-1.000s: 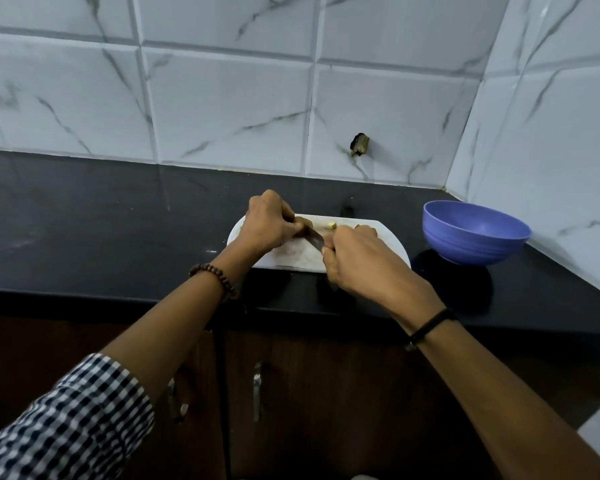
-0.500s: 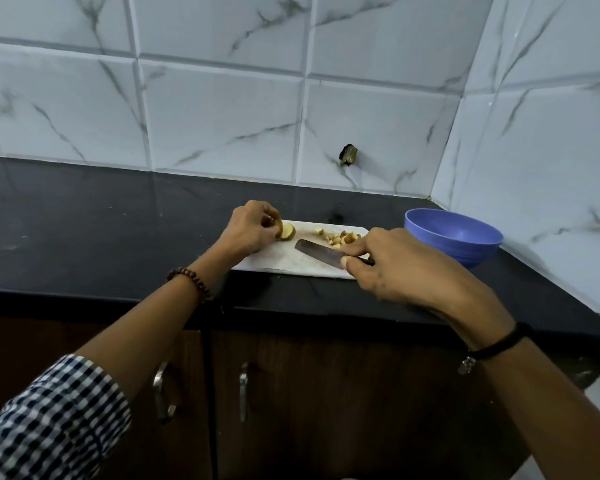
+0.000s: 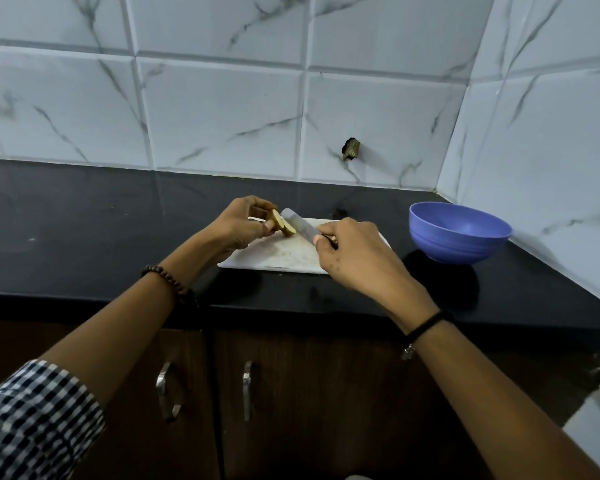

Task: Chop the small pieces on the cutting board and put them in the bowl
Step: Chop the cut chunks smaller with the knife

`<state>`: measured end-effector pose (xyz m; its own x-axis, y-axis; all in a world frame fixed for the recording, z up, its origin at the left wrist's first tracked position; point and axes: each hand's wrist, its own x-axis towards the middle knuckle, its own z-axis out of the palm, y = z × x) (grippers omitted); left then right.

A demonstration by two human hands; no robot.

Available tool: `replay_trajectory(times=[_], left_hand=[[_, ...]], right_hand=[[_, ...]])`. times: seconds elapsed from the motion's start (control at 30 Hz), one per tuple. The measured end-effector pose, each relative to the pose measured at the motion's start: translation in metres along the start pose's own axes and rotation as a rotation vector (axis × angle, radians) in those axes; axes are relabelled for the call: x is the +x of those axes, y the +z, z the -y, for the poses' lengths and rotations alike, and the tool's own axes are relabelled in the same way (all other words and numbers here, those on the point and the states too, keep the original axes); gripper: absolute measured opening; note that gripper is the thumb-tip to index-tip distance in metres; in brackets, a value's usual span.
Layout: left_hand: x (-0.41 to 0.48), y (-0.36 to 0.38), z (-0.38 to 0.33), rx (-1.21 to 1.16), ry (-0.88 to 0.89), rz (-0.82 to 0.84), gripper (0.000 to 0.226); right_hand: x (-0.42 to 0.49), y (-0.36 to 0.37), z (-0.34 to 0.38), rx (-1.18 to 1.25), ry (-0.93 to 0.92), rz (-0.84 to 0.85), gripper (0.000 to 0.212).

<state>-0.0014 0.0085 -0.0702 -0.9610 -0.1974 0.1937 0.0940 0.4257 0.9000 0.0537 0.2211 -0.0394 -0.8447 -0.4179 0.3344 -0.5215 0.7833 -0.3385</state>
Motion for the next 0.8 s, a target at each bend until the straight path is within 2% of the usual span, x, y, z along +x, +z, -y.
replay_trajectory(times=[0.1,0.2,0.3,0.4,0.5,0.6,0.8], left_hand=[[0.0,-0.002,0.004,-0.053,-0.03,0.025,0.027],[0.001,-0.007,0.009,-0.077,-0.039,0.024,0.014],[0.002,-0.014,0.009,-0.014,-0.033,-0.062,0.014],[0.006,-0.023,0.012,-0.009,-0.035,-0.121,0.019],[0.01,-0.03,0.015,0.124,-0.008,-0.154,0.037],[0.015,-0.03,0.012,0.297,0.06,-0.152,0.031],[0.036,-0.018,0.007,0.435,0.102,-0.036,0.034]], right_hand=[[0.004,0.008,0.004,0.015,-0.008,0.011,0.032],[0.005,0.011,0.006,0.045,-0.001,0.039,0.027],[0.004,0.012,0.006,0.031,-0.015,0.082,0.029],[0.001,0.012,0.003,0.017,-0.038,0.003,0.029],[0.001,0.009,-0.002,0.03,-0.045,-0.098,0.025],[0.006,0.008,-0.008,0.069,-0.038,-0.115,0.028],[0.009,0.011,-0.019,0.061,0.017,-0.092,0.03]])
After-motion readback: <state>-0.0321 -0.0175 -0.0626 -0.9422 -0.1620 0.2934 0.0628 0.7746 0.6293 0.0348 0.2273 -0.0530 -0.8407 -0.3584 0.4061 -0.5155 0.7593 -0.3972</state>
